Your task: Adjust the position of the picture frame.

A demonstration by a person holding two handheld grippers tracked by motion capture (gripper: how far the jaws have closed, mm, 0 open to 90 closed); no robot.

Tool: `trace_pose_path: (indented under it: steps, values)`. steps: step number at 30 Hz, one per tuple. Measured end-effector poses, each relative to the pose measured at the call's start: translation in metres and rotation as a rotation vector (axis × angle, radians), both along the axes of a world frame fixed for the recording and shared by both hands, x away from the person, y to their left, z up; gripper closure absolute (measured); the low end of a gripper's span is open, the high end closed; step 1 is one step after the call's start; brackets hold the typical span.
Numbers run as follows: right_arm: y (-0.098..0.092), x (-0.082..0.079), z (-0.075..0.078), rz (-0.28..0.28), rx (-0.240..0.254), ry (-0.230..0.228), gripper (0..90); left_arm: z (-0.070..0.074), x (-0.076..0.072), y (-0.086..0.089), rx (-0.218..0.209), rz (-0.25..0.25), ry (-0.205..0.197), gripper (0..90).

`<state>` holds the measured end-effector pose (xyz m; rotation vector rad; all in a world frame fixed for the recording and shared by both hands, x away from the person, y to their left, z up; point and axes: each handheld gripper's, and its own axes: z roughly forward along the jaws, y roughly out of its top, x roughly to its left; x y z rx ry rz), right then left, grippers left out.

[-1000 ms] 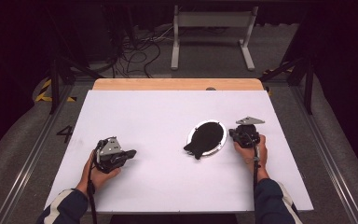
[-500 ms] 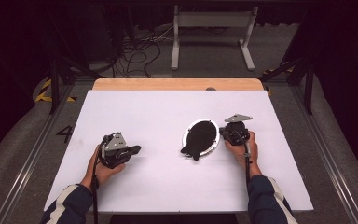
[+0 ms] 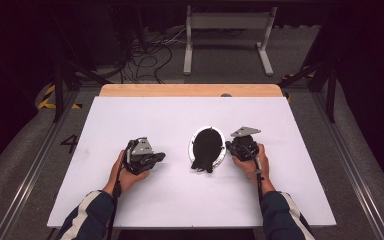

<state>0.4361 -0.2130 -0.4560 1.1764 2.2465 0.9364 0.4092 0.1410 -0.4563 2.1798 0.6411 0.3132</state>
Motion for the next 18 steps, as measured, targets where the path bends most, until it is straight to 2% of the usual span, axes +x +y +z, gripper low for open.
trace_pose_path:
  steps: [3, 11, 15, 18]
  values:
    - [0.004, -0.004, -0.001, 0.021, 0.002, -0.003, 90.0, -0.001, 0.001, -0.011, 0.003, -0.011, 0.014, 88.6]
    - [0.014, -0.017, 0.000, 0.075, 0.003, 0.008, 90.0, -0.002, -0.006, -0.033, 0.025, -0.069, 0.017, 87.7]
    - [0.019, -0.023, -0.001, 0.090, 0.003, 0.008, 90.0, -0.002, -0.007, -0.036, 0.030, -0.077, 0.018, 87.2]
    - [0.023, -0.033, -0.001, 0.121, 0.012, 0.017, 90.0, -0.005, -0.007, -0.037, 0.036, -0.076, 0.040, 87.0]
